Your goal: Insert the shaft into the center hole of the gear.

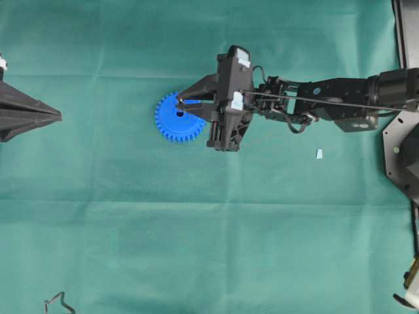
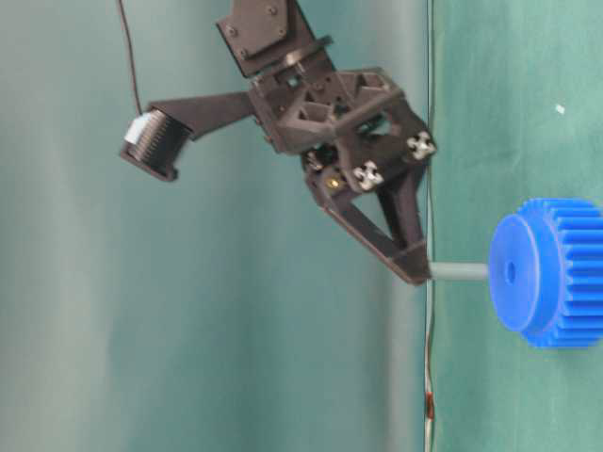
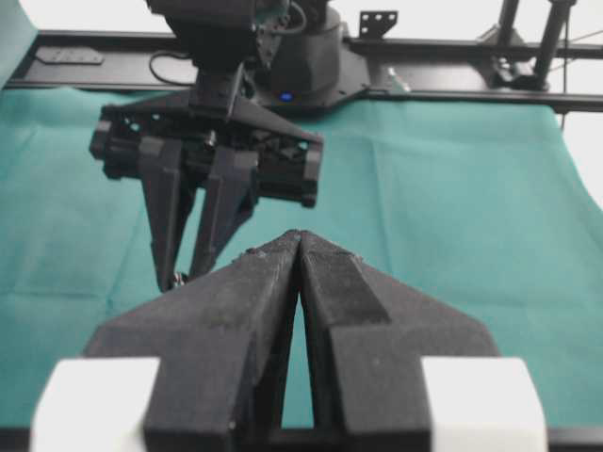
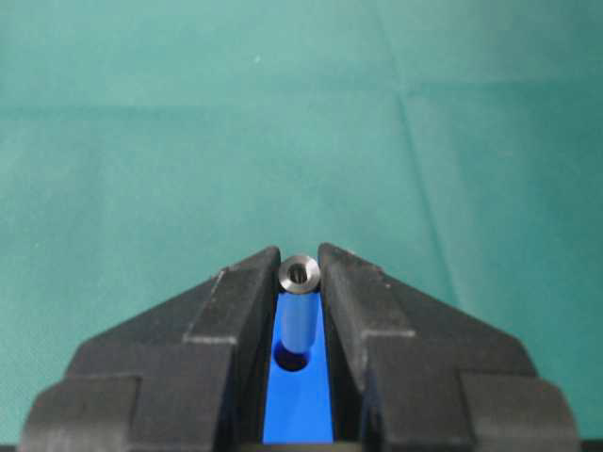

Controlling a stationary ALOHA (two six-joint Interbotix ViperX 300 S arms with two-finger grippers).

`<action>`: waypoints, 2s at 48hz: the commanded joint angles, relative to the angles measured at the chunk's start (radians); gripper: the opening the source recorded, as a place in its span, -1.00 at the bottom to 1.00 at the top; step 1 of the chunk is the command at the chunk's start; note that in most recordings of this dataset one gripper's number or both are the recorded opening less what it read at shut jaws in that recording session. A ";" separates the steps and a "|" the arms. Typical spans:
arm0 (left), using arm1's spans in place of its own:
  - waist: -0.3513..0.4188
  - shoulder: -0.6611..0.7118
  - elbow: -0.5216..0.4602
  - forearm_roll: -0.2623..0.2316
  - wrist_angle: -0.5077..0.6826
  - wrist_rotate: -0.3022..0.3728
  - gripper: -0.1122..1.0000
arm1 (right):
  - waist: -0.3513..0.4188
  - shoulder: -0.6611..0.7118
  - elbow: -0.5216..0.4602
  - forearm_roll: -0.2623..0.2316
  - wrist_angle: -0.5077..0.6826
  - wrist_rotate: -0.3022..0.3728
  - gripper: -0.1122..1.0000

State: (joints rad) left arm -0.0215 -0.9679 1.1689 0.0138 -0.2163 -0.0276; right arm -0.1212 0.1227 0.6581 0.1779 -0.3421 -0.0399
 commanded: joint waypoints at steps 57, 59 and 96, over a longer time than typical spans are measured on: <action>-0.003 0.003 -0.028 0.003 -0.006 0.000 -0.80 | -0.005 0.038 -0.021 0.005 -0.008 0.005 -0.51; -0.003 0.003 -0.028 0.003 -0.006 0.000 -0.80 | -0.005 0.038 -0.021 0.005 -0.009 0.005 -0.51; -0.003 0.003 -0.028 0.003 -0.006 0.000 -0.80 | -0.002 0.043 -0.023 0.005 -0.035 0.005 -0.51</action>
State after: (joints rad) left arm -0.0215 -0.9679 1.1689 0.0138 -0.2163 -0.0276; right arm -0.1243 0.1733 0.6473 0.1810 -0.3590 -0.0368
